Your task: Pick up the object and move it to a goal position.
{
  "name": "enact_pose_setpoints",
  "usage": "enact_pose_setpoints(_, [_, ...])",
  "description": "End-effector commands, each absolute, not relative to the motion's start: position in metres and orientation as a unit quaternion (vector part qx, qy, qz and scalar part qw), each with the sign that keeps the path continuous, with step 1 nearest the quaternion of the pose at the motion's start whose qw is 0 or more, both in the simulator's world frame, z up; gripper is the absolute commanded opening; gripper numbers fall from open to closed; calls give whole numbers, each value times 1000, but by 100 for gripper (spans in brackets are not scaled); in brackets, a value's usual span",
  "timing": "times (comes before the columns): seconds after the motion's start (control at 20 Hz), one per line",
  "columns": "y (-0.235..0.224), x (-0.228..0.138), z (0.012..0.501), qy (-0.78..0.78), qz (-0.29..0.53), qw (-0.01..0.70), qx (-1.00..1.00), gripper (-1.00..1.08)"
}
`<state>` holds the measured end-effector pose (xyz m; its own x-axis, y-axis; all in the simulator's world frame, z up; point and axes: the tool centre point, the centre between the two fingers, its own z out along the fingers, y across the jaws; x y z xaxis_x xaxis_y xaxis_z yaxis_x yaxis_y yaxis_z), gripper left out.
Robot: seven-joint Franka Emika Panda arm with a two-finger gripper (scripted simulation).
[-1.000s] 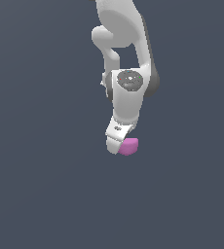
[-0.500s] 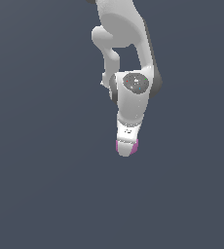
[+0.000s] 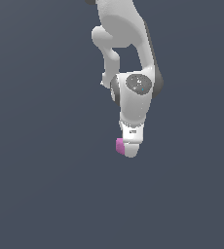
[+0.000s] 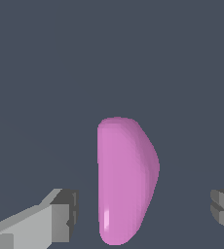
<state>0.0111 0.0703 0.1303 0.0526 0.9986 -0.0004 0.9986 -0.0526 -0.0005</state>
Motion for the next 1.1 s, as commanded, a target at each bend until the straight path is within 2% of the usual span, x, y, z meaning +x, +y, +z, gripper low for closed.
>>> enact_pose_setpoints(0.0, [71, 11, 130, -694, 0, 0, -720, 100])
enact_pose_setpoints(0.3, [71, 11, 127, -694, 0, 0, -720, 100])
enact_pose_setpoints(1.0, [71, 11, 80, -695, 0, 0, -719, 100])
enact_pose_setpoints(1.05, [71, 11, 80, -695, 0, 0, -719, -100])
